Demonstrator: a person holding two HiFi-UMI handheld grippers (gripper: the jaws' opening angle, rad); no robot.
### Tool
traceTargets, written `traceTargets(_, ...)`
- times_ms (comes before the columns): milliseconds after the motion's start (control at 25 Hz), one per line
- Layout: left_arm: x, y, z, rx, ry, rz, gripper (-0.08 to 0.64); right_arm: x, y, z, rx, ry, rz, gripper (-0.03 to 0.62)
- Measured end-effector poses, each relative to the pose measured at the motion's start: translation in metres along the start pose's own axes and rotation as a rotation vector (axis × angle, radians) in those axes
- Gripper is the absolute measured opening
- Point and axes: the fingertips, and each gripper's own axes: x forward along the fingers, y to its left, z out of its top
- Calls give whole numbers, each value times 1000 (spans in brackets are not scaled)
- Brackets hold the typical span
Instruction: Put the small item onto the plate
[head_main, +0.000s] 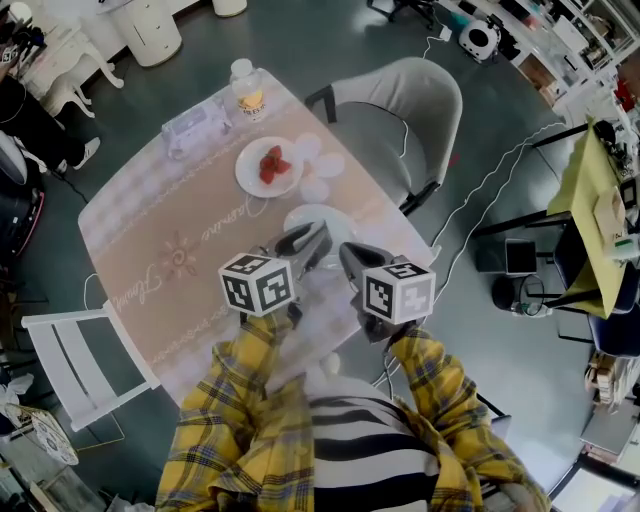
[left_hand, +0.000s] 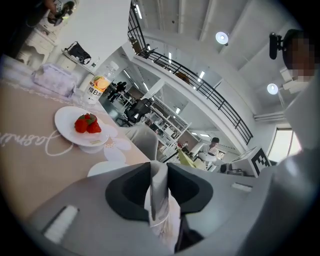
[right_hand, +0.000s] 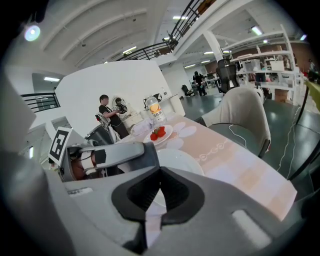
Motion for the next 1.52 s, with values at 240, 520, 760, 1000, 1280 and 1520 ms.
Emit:
traceTargets(240, 16, 2, -6, 34, 96, 4, 91, 6, -5, 3, 13, 8, -2, 0)
traceTargets(520, 25, 13, -22, 36, 187, 34, 92, 13, -9, 6, 13, 15, -14, 0)
traceTargets(760, 29, 15, -28, 46, 216, 45, 98, 13, -11, 3, 24, 15, -12, 0)
traceTargets(1000, 28, 23, -27, 179, 231, 119, 143, 12, -10, -1, 26, 21, -3, 0)
traceTargets(1280, 25, 40, -26, 366, 245, 245, 271, 12, -11, -4, 31, 19, 4, 0)
traceTargets(1520, 18, 35, -19, 377, 174, 263, 224, 7, -12, -6, 42, 14, 3, 0)
